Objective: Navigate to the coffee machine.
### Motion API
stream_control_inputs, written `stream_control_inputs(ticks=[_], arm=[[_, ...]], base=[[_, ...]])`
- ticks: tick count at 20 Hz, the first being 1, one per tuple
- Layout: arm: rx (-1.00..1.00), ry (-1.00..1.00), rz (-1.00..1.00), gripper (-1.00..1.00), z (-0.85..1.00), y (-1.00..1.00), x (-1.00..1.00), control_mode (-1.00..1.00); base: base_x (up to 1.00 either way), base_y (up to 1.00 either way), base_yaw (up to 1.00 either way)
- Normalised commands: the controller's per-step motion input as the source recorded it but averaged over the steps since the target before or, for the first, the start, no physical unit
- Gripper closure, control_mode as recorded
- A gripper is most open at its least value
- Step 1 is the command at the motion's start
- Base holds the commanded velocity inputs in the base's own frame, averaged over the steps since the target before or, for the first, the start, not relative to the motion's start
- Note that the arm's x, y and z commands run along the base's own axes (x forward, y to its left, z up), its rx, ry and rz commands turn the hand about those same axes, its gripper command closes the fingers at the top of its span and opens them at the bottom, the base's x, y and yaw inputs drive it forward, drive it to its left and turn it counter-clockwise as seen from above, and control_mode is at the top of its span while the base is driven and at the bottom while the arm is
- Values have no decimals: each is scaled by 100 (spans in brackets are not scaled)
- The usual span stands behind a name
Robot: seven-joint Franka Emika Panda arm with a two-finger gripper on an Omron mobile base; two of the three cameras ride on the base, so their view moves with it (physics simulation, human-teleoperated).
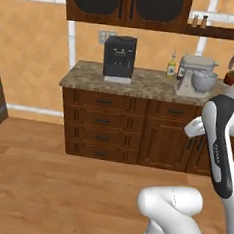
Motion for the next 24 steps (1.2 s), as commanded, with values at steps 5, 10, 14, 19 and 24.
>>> stream_control_inputs(ticks=[5, 10, 14, 19, 24], arm=[[0, 0, 0, -100, 0, 0, 0, 100], [0, 0, 0, -100, 0, 0, 0, 100], [0, 0, 0, -100, 0, 0, 0, 100], [0, 0, 0, -100, 0, 0, 0, 100], [0, 0, 0, -100, 0, 0, 0, 100]], base=[[100, 19, 0], [100, 60, -11], [100, 61, -24], [100, 67, -31], [100, 58, -42]])
